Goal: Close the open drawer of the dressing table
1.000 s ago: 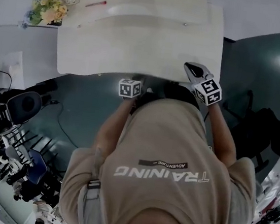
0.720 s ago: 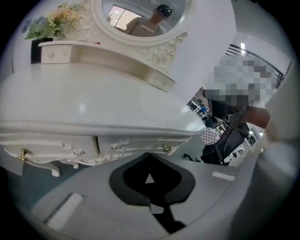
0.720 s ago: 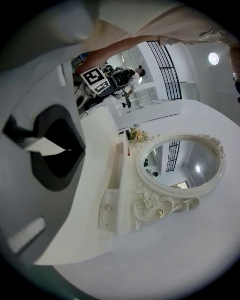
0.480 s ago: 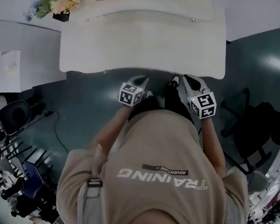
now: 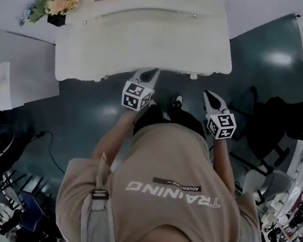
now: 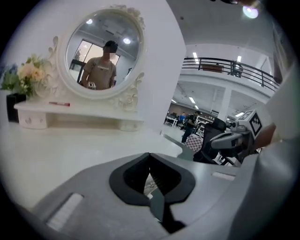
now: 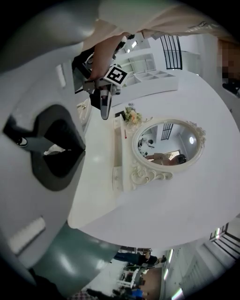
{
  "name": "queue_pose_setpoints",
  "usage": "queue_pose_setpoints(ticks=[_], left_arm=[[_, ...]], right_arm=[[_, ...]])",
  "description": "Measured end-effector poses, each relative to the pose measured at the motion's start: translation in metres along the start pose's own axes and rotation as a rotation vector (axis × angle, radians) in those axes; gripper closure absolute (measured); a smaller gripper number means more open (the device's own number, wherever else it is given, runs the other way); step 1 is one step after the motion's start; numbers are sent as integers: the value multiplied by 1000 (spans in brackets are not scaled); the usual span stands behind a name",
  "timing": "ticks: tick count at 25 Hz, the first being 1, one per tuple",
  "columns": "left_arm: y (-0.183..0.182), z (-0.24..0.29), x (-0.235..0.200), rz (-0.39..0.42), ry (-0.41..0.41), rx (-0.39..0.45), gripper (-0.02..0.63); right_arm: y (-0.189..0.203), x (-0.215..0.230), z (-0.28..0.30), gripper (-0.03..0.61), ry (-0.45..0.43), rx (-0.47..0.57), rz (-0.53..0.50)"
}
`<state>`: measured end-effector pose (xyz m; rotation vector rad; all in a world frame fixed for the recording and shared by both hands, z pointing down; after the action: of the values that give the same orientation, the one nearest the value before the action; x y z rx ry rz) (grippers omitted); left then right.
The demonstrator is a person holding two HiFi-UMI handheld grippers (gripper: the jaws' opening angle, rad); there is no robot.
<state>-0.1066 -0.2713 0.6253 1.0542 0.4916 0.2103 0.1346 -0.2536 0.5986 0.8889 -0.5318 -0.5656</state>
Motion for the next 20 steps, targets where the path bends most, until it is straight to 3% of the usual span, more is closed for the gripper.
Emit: queue_pose_setpoints(ticks=[5, 9, 16, 20], left_arm=[[-79, -27, 22, 149, -50, 153, 614], [-123, -54, 42, 254, -82, 249, 614], [-159, -98, 88, 329, -140, 344, 615], [-154, -119, 98, 331, -201, 368, 614]], right_arm=[[-54, -17, 1, 575, -92, 106, -133], [-109, -38, -12, 575, -119, 220, -266], [-176, -57, -61, 575, -129, 409, -319], [-192, -55, -72, 575, -100, 505, -321]])
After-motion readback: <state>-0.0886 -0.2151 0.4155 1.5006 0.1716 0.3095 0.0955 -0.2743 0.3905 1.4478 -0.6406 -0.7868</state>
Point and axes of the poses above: the fingertips, and each gripper's own axes: z forward along the fingers, x to its right, y out of its underside, the point moved 3 cm from there along -z, backward along the fingers, and after that the axes turned 2 degrees about x, right-handed, at the moved point
